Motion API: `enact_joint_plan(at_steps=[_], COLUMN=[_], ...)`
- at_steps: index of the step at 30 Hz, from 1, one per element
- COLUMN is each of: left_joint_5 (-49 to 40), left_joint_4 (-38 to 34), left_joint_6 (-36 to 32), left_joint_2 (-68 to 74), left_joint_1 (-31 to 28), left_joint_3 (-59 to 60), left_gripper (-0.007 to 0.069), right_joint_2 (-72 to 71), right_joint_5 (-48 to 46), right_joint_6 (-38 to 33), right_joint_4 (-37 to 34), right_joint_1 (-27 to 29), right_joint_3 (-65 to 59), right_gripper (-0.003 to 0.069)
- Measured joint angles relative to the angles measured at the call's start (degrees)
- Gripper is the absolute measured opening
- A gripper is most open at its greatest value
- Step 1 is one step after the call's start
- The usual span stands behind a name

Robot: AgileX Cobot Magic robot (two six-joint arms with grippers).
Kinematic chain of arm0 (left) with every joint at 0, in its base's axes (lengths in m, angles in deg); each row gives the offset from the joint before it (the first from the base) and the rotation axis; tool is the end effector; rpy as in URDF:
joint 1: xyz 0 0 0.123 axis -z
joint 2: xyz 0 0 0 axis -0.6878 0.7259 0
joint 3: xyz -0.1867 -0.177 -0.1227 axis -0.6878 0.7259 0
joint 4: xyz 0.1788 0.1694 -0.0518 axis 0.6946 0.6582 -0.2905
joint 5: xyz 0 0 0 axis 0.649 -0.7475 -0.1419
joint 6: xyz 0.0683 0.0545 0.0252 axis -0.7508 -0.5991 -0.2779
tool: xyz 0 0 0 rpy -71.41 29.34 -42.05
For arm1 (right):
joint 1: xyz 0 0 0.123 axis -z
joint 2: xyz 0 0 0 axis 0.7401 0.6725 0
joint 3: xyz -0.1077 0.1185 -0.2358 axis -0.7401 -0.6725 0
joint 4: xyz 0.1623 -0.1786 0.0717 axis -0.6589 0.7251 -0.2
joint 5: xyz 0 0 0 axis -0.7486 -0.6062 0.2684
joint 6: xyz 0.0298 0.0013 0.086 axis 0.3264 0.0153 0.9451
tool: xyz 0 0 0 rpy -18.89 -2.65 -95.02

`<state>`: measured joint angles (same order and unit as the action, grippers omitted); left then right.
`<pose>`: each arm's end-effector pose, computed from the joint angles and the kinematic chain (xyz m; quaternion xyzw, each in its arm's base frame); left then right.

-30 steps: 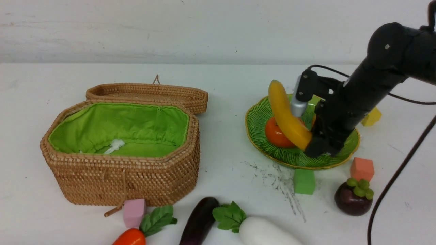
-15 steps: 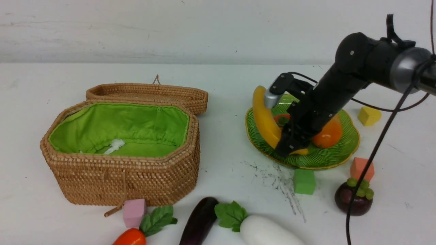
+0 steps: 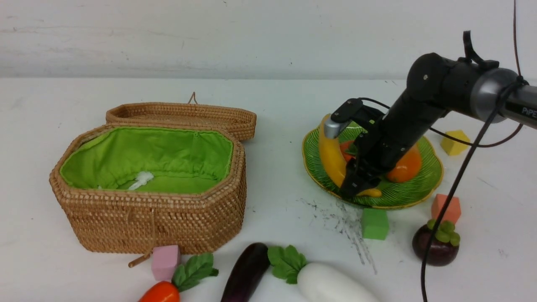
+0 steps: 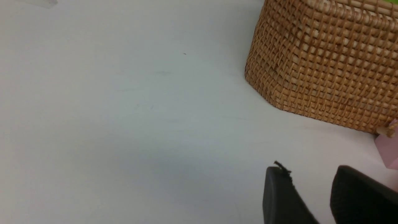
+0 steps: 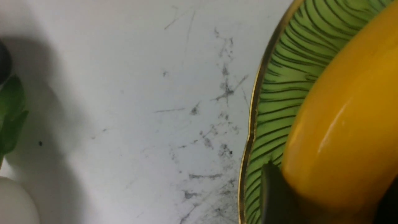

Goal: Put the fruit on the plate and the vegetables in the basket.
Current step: Use the right arm to grab a banana and put it into the right plate, then use the right arm to grab a mangosteen and put it into the right plate

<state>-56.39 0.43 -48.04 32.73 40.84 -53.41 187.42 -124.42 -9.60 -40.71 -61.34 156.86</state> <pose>0.0515 0.0078 0.1678 -0.1178 0.8052 -0.0204 0.5808 0.4364 0.1388 0.1933 -0.4510 0.8638 0.1444 0.1720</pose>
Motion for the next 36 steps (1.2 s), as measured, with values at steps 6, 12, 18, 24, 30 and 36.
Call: enact_joint_plan(at_steps=[6, 12, 18, 24, 30, 36], left_joint_5=[0.0, 0.0, 0.0, 0.0, 0.0, 0.0], left_joint_4=[0.0, 0.0, 0.0, 0.0, 0.0, 0.0], left_joint_6=[0.0, 0.0, 0.0, 0.0, 0.0, 0.0], left_joint_2=[0.0, 0.0, 0.0, 0.0, 0.0, 0.0], left_joint_1=[0.0, 0.0, 0.0, 0.0, 0.0, 0.0], left_joint_3=[0.0, 0.0, 0.0, 0.0, 0.0, 0.0], left_gripper=[0.0239, 0.0239, 0.0239, 0.0239, 0.0239, 0.0239], right_joint_2=[0.0, 0.0, -0.9, -5.15, -12.95, -19.52], right_joint_5=[-0.13, 0.46, -0.96, -3.92, -5.76, -12.34], right_joint_6=[0.47, 2.06, 3.89, 11.13, 19.06, 26.09], right_joint_4=[-0.05, 0.68, 0.74, 0.59, 0.59, 2.75], right_joint_1=[0.0, 0.0, 0.0, 0.01, 1.97, 7.34], right_joint_3=[0.0, 0.04, 0.04, 0.04, 0.04, 0.04], right_gripper=[0.042, 0.0613, 0.063, 0.0589, 0.0555, 0.0553])
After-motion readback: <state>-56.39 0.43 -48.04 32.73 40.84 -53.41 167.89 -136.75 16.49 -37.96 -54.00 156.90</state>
